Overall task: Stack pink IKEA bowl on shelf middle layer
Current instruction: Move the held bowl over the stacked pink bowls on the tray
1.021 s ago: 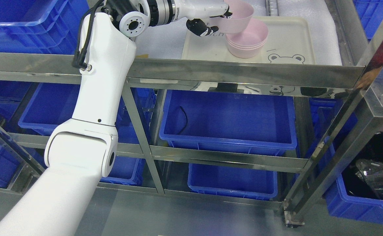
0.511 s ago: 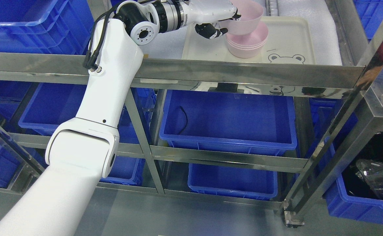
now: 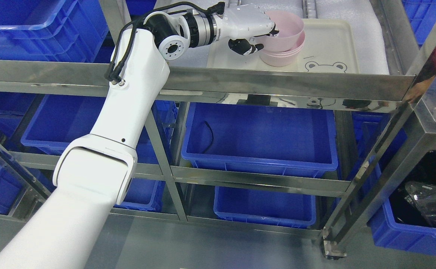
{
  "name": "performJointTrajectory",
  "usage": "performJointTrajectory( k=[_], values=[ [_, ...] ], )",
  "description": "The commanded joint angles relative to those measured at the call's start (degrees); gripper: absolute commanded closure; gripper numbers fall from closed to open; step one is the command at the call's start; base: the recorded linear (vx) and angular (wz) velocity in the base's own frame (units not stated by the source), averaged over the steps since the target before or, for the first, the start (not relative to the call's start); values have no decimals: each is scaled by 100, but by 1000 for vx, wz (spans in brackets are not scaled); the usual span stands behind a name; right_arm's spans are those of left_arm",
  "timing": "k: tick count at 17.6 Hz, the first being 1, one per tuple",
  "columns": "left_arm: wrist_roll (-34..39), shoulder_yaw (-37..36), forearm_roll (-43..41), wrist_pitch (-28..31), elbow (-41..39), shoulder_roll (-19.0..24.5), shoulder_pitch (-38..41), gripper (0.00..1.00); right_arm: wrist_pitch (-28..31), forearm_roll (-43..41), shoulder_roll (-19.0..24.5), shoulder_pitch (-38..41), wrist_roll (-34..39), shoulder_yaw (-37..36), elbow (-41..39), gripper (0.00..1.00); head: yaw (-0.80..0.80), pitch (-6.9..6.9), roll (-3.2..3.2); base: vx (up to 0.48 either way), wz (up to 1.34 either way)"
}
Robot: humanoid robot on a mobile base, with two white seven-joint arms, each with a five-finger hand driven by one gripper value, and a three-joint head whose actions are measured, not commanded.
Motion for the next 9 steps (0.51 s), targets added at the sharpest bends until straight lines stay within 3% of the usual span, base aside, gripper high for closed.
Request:
performJointTrajectory(
  k=[1, 6, 9],
  values=[
    [194, -311, -18, 46, 250, 100, 12, 76, 3, 0, -100, 132, 2, 0, -100, 0, 0, 0, 0, 0, 0],
    [326, -249, -18, 73, 216, 100, 3, 34, 3, 0, -100, 132, 2, 0, -100, 0, 0, 0, 0, 0, 0],
    [335, -39, -1, 82, 163, 100, -15, 31, 3, 0, -100, 132, 2, 0, -100, 0, 0, 0, 0, 0, 0]
  ],
)
